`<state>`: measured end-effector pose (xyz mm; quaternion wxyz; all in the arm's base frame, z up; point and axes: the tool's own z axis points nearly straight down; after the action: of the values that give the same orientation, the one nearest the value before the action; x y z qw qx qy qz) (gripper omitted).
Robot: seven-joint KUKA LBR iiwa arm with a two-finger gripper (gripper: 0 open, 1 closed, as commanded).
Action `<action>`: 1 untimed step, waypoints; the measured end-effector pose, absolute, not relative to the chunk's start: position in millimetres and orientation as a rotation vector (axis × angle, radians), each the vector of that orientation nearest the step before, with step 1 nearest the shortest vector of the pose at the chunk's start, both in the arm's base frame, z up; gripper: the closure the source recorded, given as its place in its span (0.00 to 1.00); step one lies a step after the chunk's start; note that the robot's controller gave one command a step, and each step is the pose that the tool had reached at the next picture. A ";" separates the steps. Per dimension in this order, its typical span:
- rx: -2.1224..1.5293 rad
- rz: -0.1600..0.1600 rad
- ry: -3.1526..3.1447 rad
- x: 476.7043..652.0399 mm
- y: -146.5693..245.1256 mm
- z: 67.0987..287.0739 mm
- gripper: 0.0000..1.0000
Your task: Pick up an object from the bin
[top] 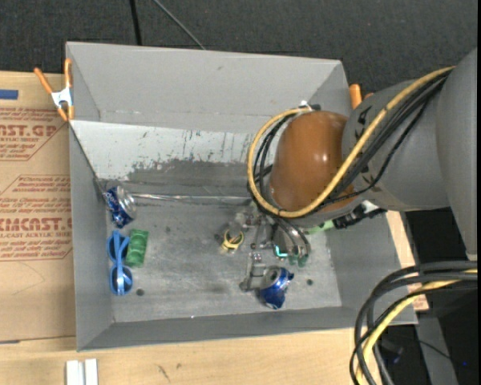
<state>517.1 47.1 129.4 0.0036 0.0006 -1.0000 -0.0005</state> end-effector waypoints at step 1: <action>0.108 0.000 -3.142 580.1 48.2 90.6 0.00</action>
Offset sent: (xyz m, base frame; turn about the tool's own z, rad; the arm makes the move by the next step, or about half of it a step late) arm 0.0616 0.0004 -0.0364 -0.0656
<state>580.1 48.2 90.6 -0.0013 0.0343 -0.9994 0.0000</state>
